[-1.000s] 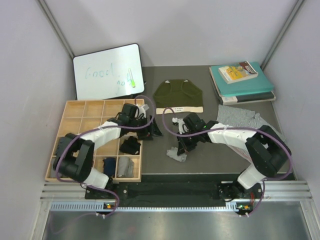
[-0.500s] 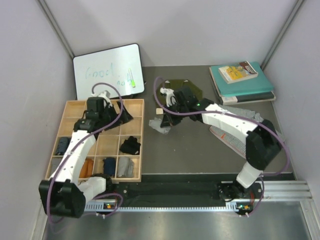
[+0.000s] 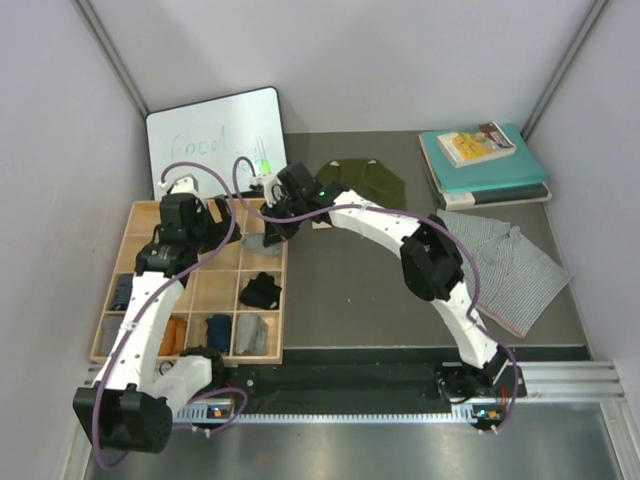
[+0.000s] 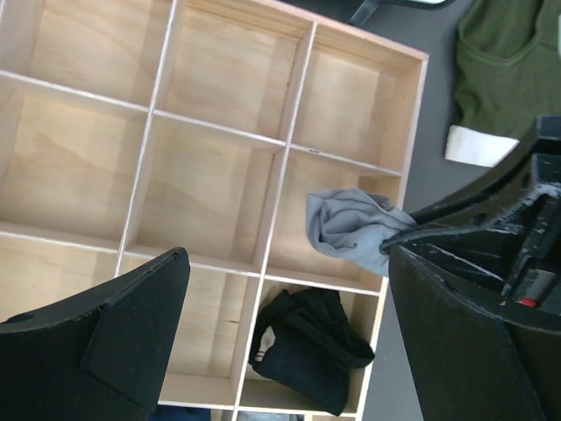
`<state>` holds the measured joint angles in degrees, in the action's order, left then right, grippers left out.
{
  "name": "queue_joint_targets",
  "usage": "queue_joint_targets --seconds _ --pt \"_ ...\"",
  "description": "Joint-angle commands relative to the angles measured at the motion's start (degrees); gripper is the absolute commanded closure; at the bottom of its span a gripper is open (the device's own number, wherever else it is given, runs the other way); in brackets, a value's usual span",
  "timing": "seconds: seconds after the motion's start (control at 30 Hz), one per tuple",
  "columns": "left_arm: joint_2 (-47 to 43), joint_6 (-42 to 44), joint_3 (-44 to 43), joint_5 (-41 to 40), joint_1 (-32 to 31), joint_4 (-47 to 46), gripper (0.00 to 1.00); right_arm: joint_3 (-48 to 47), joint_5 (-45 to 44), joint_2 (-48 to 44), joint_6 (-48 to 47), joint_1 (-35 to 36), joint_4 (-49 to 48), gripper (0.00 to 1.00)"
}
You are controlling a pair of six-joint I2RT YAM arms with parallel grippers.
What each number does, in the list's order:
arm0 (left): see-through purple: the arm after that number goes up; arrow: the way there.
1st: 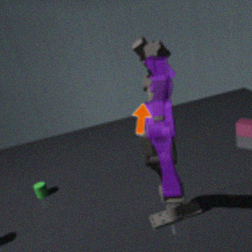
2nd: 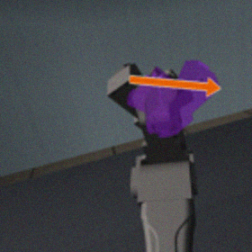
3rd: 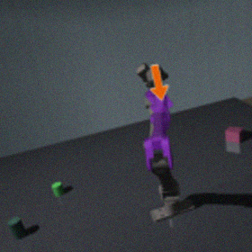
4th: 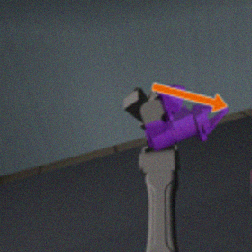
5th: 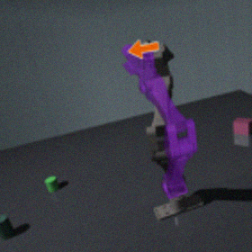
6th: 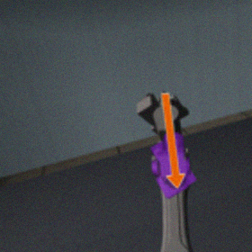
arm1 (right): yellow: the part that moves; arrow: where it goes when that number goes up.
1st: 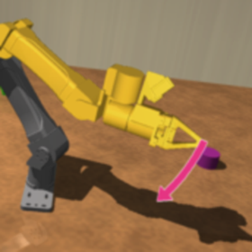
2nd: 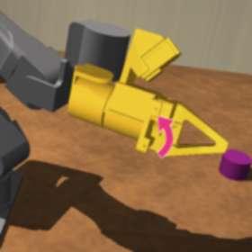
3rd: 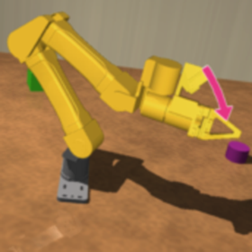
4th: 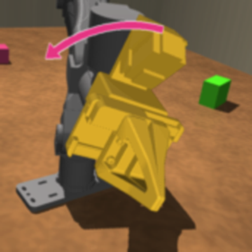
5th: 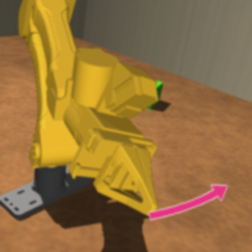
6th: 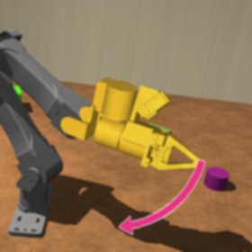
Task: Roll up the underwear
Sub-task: Place the underwear in the storage box.
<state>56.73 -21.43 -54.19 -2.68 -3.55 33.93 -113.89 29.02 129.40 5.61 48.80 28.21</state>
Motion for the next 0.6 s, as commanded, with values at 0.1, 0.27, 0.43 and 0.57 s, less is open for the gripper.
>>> queue_joint_targets --seconds 0.1,0.27,0.43,0.57 --pt "-1.5 1.2 2.1 -1.2 0.1 -1.5 0.01 -7.3 1.5 5.8 -7.8 2.1 3.9 1.00" --pt "-2.1 1.4 3.4 -1.5 0.1 -2.3 0.01 -10.5 0.9 9.5 -11.1 3.1 6.8 1.00" --pt "-2.6 1.5 4.2 -1.2 0.0 -2.9 0.01 -11.0 1.5 11.7 -12.2 3.5 5.8 1.00" --pt "-2.7 1.7 4.4 -1.0 0.1 -3.1 0.01 -13.1 1.5 14.4 -12.7 3.8 6.9 1.00"
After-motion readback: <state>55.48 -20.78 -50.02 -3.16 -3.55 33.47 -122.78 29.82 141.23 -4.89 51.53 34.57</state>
